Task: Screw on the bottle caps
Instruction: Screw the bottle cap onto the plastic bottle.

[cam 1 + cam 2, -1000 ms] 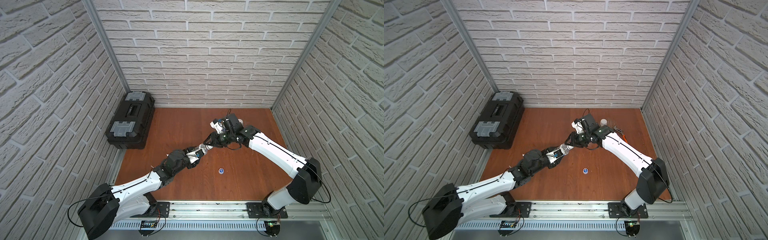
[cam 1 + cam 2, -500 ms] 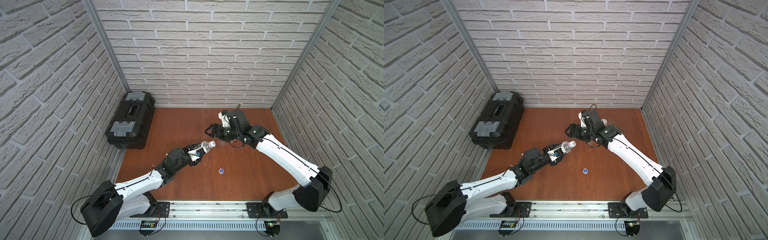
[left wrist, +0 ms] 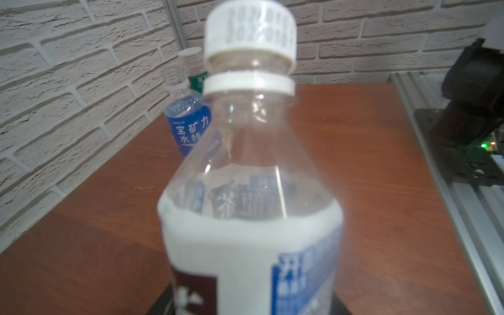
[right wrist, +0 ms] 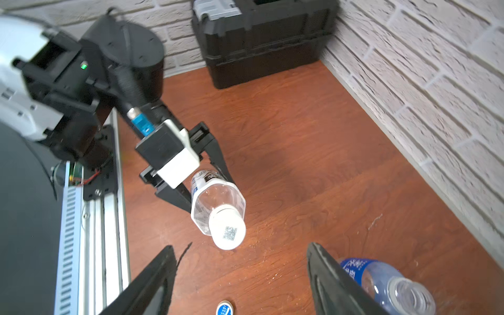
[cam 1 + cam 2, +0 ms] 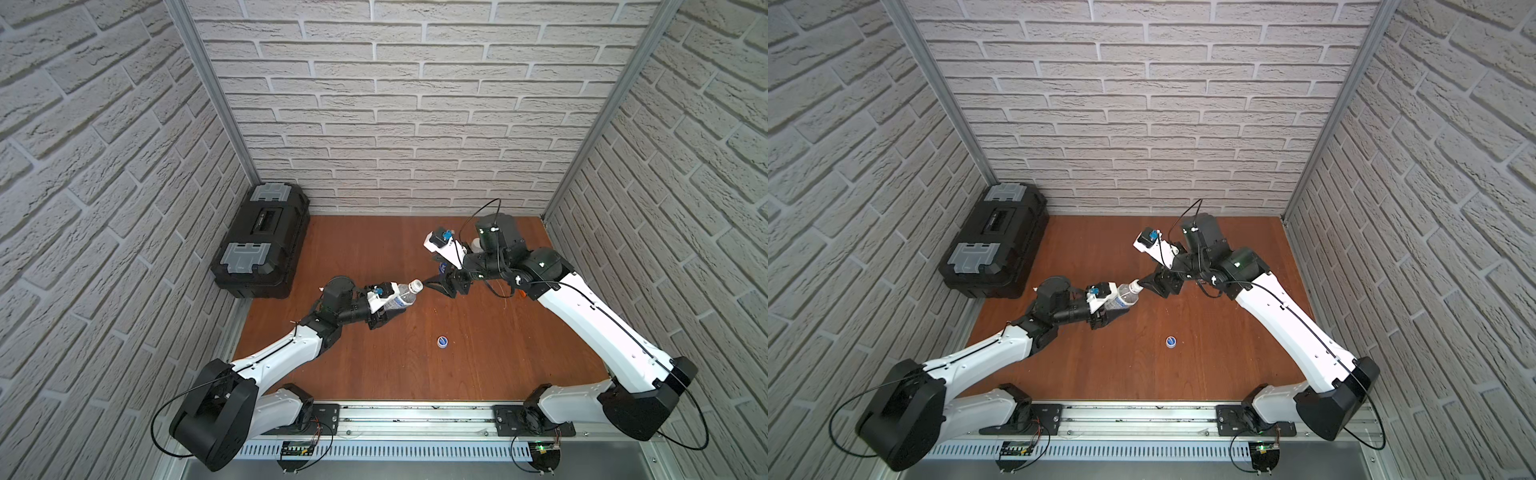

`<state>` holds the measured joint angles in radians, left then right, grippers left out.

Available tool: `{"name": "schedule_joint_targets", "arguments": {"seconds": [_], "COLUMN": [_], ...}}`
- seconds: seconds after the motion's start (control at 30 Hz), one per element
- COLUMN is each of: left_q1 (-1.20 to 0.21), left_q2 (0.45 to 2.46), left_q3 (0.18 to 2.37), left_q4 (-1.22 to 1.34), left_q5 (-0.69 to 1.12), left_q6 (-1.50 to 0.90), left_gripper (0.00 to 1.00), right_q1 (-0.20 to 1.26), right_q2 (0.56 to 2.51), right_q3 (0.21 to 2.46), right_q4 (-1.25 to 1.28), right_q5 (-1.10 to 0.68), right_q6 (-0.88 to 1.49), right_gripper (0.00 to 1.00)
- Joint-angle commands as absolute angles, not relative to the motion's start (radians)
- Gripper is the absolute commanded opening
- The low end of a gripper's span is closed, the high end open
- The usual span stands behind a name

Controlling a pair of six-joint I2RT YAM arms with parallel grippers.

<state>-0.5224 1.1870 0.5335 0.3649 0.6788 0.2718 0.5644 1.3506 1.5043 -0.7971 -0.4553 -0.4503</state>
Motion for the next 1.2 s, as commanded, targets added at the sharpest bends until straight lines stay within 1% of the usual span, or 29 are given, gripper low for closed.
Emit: {"name": "schedule_joint_targets", "arguments": {"seconds": [0.0, 0.07, 0.13, 0.2, 0.4, 0.43, 0.5, 0.57, 0.77, 0.93, 1.17], "left_q1": [-0.512, -0.512, -0.512, -0.512, -0.513, -0.513, -0.512, -0.512, -0.513, -0.514, -0.515], "left_q2": [1.192, 1.192, 1.198, 1.203, 1.204, 1.204, 1.203, 1.204, 1.207, 1.207, 1.208], "left_q3": [0.568, 0.571, 0.576, 0.581, 0.586, 0.586, 0.586, 0.587, 0.592, 0.594, 0.591], "left_q4": [0.349, 0.345, 0.334, 0.327, 0.328, 0.330, 0.331, 0.328, 0.329, 0.329, 0.336], "left_q5": [0.805, 0.814, 0.828, 0.839, 0.848, 0.849, 0.851, 0.853, 0.852, 0.851, 0.838], "left_q6": [0.263, 0.263, 0.270, 0.269, 0.265, 0.265, 0.263, 0.263, 0.263, 0.261, 0.262], "left_gripper": [0.37, 0.37, 0.37, 0.37, 0.37, 0.37, 0.37, 0.37, 0.37, 0.37, 0.37], "right_q1": [0.560, 0.560, 0.559, 0.561, 0.561, 0.560, 0.561, 0.561, 0.564, 0.564, 0.563], "right_q2": [1.375, 1.413, 1.447, 1.466, 1.484, 1.490, 1.507, 1.516, 1.526, 1.537, 1.573], "right_q3": [1.526, 1.568, 1.607, 1.622, 1.617, 1.616, 1.621, 1.619, 1.617, 1.625, 1.653], "right_q4": [-0.898, -0.986, -1.051, -1.054, -1.025, -1.026, -1.033, -1.031, -1.032, -1.042, -1.083], "right_q5": [-0.618, -0.634, -0.639, -0.636, -0.659, -0.652, -0.629, -0.618, -0.620, -0.631, -0.643], "right_q6": [-0.795, -0.876, -0.929, -0.949, -0.998, -1.005, -1.020, -1.025, -1.052, -1.057, -1.042], "right_gripper": [0.75, 0.74, 0.70, 0.68, 0.65, 0.64, 0.58, 0.56, 0.54, 0.45, 0.27]}}
